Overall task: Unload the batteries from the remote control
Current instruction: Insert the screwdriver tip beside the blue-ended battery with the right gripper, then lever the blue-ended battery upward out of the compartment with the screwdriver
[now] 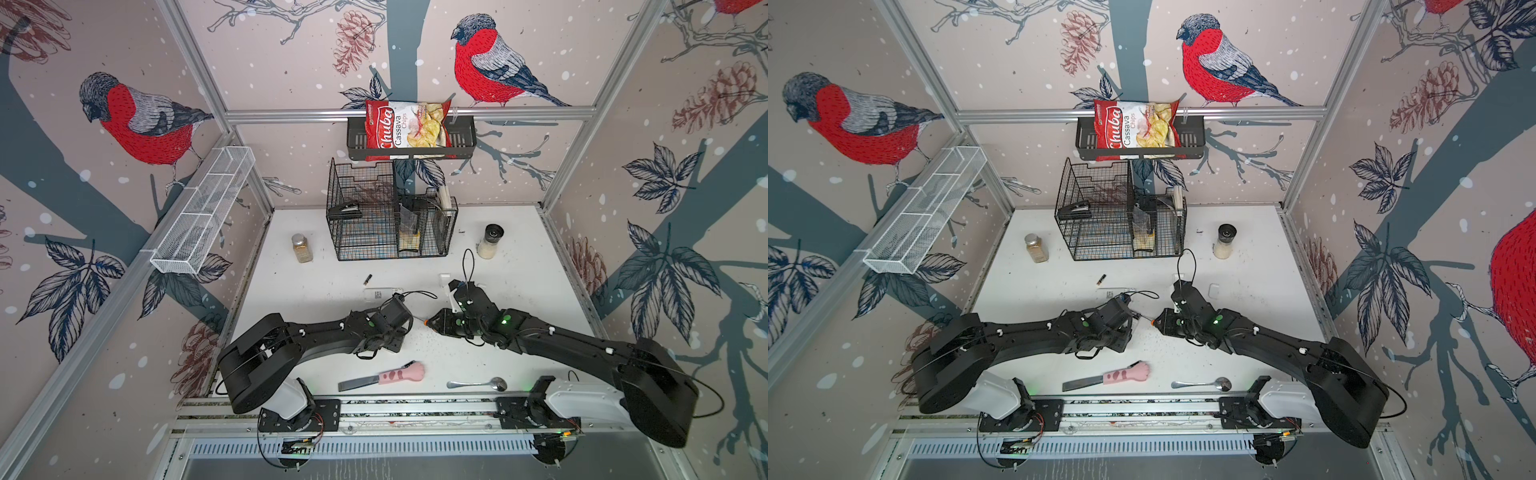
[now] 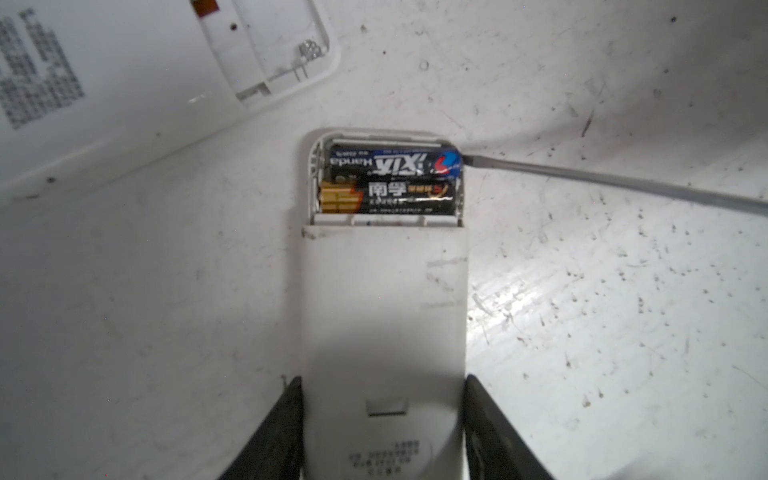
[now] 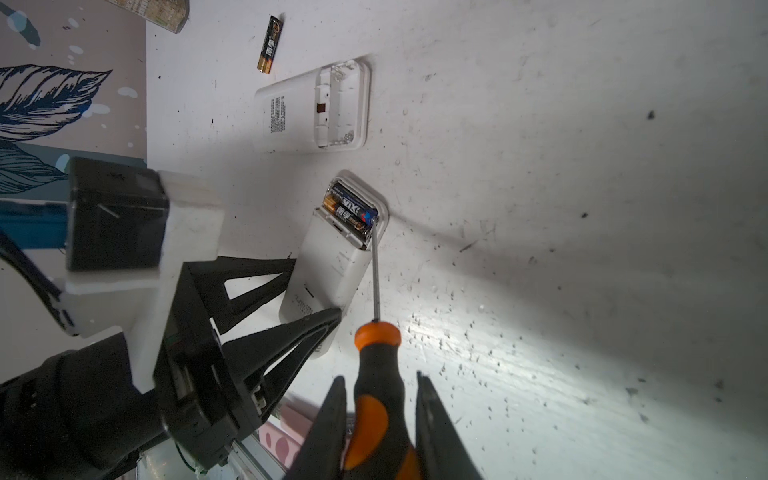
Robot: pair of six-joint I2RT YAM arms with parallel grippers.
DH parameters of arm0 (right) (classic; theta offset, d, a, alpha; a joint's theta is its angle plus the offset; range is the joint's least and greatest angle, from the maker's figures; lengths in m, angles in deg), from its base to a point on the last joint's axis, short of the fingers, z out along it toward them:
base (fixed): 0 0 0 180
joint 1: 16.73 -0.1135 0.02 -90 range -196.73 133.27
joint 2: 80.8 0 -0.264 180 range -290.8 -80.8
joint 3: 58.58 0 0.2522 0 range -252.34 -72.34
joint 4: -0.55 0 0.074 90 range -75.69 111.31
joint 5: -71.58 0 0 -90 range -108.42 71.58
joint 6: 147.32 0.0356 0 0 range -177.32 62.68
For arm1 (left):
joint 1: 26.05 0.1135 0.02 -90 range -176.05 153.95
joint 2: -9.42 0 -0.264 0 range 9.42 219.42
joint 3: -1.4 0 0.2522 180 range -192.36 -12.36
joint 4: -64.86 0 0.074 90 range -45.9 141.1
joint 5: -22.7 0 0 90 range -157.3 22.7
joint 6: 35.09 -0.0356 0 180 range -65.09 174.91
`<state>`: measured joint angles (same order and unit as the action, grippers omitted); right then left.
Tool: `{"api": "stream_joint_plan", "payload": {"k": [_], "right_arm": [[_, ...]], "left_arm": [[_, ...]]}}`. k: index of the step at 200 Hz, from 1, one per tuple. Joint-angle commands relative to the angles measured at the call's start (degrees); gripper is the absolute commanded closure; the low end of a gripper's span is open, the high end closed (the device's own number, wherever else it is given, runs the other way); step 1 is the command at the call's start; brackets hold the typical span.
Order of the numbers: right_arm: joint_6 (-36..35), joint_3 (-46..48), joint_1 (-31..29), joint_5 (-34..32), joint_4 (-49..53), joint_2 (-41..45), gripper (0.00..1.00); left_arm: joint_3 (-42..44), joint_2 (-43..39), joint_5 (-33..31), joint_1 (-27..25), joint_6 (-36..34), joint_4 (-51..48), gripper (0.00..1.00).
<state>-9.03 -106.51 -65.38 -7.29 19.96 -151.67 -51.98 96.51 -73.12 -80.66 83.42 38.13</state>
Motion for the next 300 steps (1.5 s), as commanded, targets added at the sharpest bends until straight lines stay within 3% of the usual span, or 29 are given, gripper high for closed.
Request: {"api": "stream_joint_plan", "payload": {"k": [1, 300], "right_arm": [[0.3, 0.0, 0.0, 0.6, -2.5, -0.2, 1.00], [-0.4, -2.2, 0.2, 1.2, -3.1, -0.3, 1.00]], "left_arm": [[0.4, 1.1, 7.2, -0.7, -1.6, -4.5, 0.50], [0.7, 2.0, 8.4, -1.8, -1.1, -3.3, 0.52]]}}
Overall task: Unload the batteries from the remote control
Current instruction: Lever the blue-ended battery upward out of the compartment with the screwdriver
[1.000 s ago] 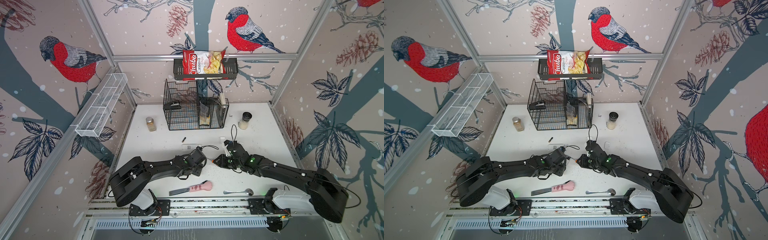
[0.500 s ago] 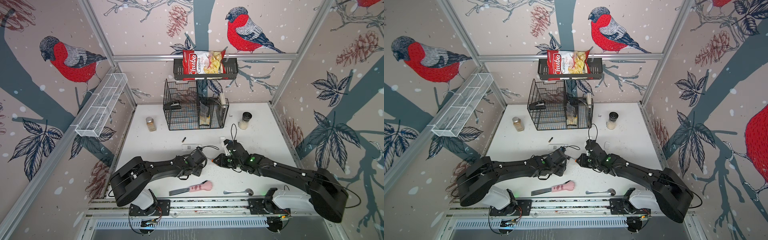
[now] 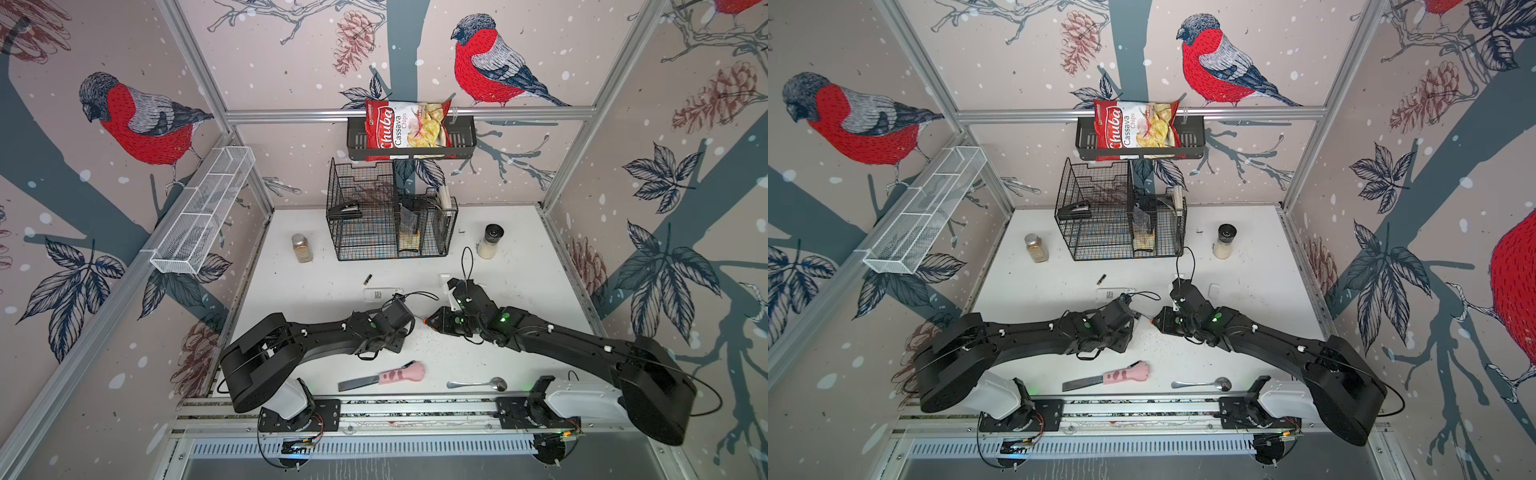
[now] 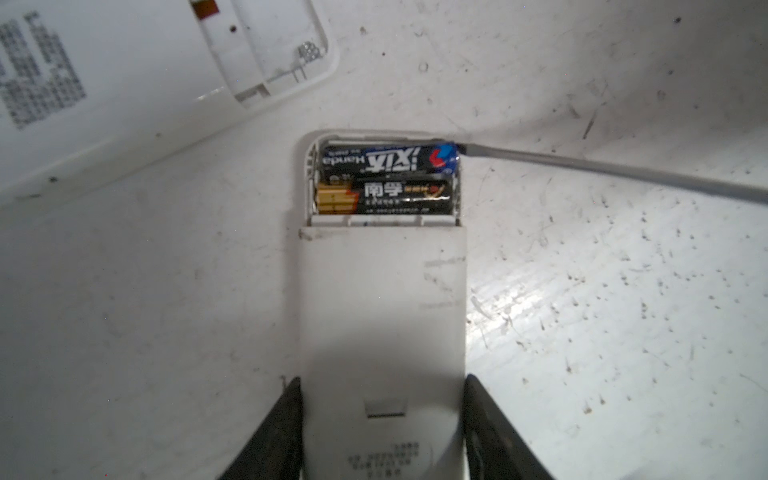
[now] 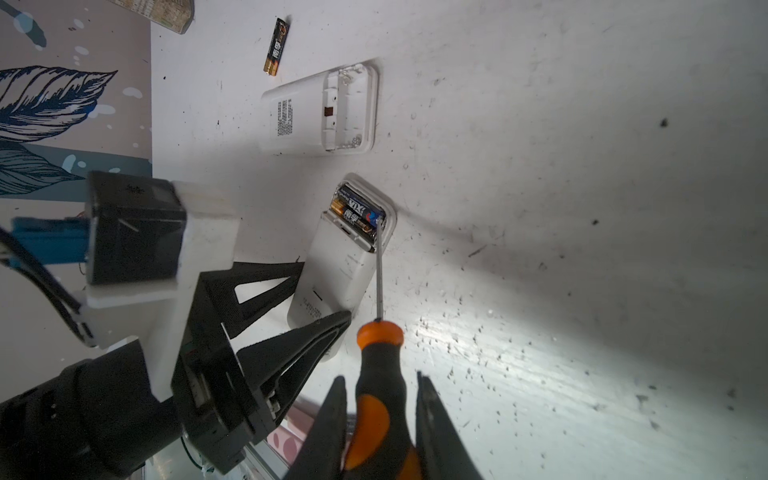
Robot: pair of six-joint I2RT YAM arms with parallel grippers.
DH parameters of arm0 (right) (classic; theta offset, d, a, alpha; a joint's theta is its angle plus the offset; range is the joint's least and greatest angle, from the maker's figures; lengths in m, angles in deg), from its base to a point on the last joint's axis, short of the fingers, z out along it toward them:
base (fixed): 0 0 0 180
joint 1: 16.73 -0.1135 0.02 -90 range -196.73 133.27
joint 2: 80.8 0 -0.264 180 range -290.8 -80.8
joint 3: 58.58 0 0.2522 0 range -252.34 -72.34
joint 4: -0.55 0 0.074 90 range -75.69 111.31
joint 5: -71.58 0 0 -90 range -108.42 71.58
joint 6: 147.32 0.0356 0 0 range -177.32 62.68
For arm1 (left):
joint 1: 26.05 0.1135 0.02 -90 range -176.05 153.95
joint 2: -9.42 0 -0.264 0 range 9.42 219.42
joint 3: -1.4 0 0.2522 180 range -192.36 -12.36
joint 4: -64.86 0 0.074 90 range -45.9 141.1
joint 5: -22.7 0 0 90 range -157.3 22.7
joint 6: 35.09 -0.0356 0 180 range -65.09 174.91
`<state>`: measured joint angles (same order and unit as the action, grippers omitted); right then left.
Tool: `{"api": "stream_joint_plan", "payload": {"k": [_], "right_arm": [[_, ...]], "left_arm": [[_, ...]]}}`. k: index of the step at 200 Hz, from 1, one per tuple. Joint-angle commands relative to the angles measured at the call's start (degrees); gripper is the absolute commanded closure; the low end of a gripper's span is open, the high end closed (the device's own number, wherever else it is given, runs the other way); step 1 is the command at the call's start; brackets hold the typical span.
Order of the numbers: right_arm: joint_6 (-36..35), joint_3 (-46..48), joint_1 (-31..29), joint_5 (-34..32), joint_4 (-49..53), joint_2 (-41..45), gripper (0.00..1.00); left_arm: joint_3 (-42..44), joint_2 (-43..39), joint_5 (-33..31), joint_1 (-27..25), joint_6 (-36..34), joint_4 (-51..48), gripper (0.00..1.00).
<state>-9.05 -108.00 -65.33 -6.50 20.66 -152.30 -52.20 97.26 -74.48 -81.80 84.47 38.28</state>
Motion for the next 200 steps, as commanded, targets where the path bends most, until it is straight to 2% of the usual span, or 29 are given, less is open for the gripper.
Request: {"api": "stream_joint_plan", "payload": {"k": [1, 200], "right_arm": [[-0.4, -0.7, 0.1, 0.3, -3.8, 0.3, 1.00], [-3.7, -1.6, 3.4, -0.5, -3.1, -2.5, 1.00]], "left_arm": [[1.0, 1.3, 9.7, -0.7, -2.1, -3.5, 0.52], [1.0, 0.8, 9.2, -0.9, -1.4, -3.9, 0.49]]}}
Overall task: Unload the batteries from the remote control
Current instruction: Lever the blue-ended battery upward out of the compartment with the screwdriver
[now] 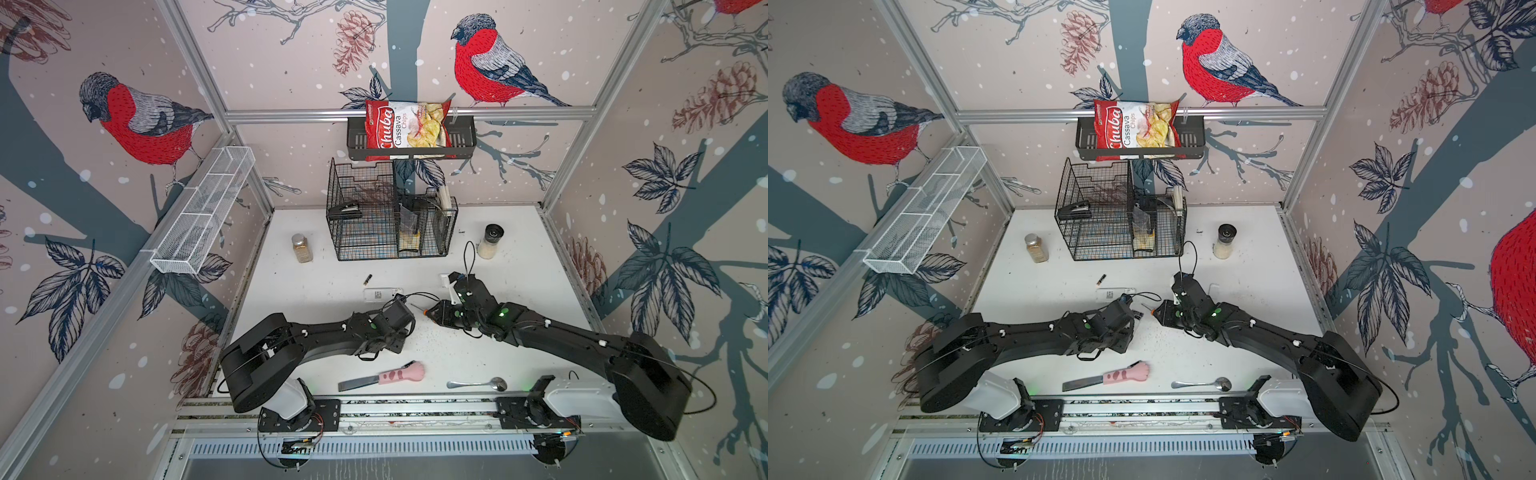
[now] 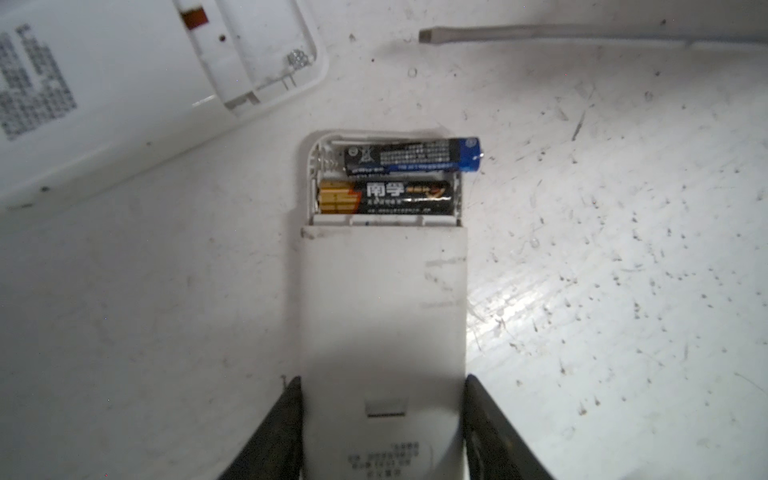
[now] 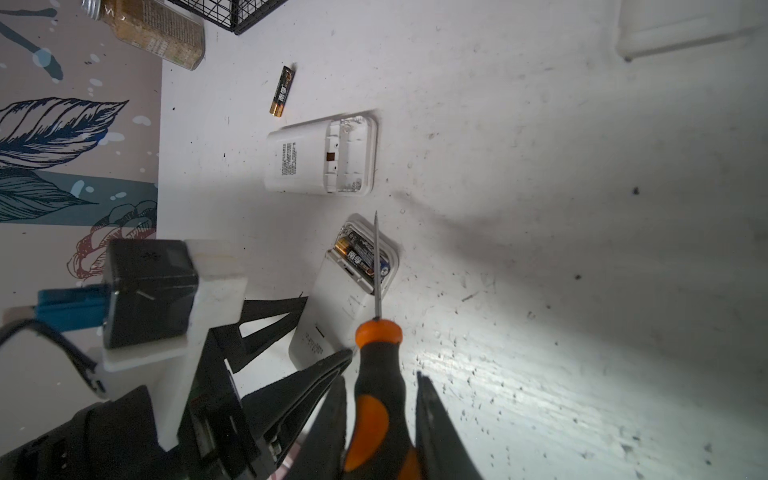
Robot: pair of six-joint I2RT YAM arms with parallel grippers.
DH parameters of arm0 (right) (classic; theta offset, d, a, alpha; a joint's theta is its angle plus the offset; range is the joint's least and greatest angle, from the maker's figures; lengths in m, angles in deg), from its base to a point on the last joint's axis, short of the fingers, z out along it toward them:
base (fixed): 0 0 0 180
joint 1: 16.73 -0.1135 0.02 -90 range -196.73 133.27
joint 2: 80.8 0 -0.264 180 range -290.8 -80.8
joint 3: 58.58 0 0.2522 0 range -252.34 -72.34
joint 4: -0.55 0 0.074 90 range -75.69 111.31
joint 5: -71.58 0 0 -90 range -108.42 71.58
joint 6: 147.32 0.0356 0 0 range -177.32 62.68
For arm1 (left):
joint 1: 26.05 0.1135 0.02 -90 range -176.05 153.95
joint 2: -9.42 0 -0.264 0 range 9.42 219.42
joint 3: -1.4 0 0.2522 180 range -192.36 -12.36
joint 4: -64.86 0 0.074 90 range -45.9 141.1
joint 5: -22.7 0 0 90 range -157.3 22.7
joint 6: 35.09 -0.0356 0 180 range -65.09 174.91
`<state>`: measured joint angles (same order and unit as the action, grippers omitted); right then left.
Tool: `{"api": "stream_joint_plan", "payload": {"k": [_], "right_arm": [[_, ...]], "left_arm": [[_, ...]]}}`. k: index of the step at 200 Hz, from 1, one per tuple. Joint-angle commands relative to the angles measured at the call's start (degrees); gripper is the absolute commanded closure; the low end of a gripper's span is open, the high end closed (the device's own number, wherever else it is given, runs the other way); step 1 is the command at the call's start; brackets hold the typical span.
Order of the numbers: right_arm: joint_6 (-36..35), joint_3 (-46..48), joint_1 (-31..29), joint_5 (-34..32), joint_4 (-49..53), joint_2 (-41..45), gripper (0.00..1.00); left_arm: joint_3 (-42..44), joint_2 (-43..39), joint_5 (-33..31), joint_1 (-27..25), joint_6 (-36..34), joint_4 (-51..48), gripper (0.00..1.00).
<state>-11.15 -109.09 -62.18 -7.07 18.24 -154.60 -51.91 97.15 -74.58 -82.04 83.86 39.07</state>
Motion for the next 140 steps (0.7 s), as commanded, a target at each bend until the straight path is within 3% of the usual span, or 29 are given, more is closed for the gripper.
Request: {"api": "stream_joint_plan", "payload": {"k": [1, 74, 140], "right_arm": [[-1.6, -0.6, 0.4, 0.1, -0.7, -0.2, 1.00], [-0.8, 0.3, -1.1, 0.1, 4.7, 5.4, 1.00], [-0.7, 0.1, -3.9, 0.7, 4.3, 4.3, 1.00]], "left_arm": [[0.7, 0.8, 9.3, -0.6, -0.8, -4.7, 0.49], [0.7, 0.7, 9.2, -0.6, -0.6, -4.8, 0.48], [1.1, 0.6, 9.5, -0.7, -0.3, -4.2, 0.49]]}}
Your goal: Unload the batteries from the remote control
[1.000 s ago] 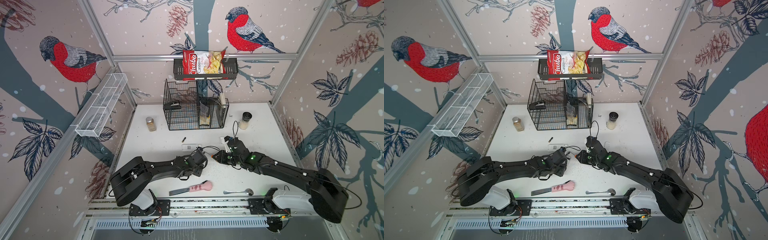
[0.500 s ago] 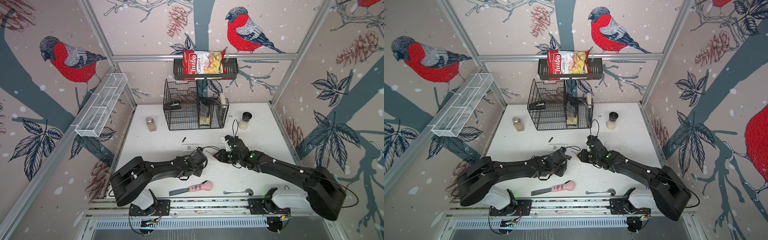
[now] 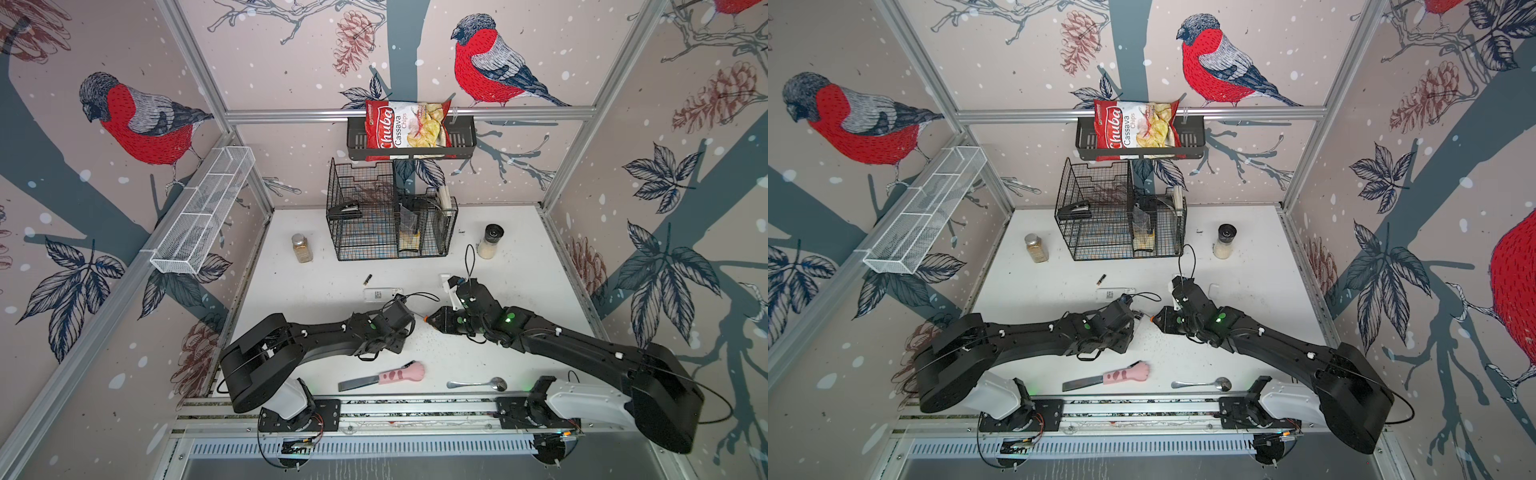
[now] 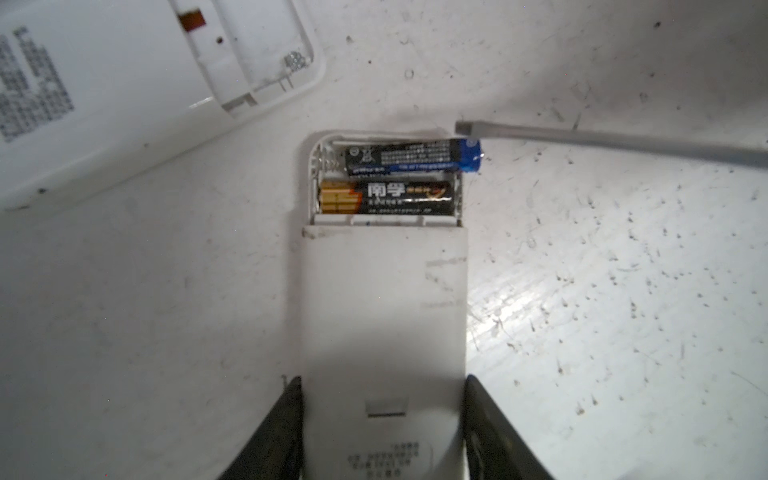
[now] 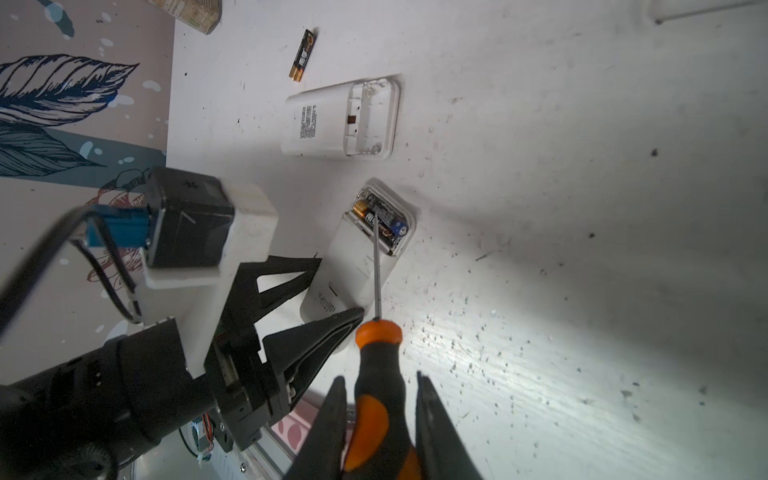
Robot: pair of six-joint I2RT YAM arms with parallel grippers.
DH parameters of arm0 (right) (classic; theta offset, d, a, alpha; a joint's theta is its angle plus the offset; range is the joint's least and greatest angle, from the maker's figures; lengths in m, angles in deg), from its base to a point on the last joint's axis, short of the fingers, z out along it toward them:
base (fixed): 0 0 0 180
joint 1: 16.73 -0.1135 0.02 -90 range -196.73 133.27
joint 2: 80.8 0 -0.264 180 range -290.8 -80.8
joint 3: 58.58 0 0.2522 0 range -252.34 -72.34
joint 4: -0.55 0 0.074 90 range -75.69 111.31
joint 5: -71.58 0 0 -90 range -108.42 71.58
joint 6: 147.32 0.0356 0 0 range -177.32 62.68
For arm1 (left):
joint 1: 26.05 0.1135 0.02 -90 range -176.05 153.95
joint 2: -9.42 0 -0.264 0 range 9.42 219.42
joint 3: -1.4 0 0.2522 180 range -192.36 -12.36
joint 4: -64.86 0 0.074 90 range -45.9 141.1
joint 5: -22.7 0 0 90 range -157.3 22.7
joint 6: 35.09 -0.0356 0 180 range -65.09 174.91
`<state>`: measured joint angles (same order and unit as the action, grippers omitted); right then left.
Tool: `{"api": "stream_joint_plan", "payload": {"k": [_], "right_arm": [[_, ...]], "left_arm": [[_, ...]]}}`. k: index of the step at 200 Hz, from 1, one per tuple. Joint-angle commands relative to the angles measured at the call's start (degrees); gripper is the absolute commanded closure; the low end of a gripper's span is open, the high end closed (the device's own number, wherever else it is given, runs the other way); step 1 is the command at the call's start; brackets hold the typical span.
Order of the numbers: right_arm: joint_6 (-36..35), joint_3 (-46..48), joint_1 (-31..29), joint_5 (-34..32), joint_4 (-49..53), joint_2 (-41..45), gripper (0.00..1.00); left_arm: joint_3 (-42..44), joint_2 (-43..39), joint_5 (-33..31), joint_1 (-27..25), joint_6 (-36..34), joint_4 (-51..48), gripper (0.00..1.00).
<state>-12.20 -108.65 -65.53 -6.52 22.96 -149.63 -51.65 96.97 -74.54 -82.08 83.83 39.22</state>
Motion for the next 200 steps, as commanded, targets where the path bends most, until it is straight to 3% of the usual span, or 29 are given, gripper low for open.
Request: {"api": "stream_joint_plan", "payload": {"k": [1, 200], "right_arm": [[0.3, -0.3, -0.6, 0.1, -0.5, -0.8, 1.00], [0.0, -0.6, 0.3, -0.4, -8.1, -6.8, 1.00]], "left_arm": [[0.9, 0.7, 9.4, -0.6, -0.3, -4.4, 0.48], [1.5, 0.5, 10.0, -0.7, 0.2, -4.0, 0.49]]}}
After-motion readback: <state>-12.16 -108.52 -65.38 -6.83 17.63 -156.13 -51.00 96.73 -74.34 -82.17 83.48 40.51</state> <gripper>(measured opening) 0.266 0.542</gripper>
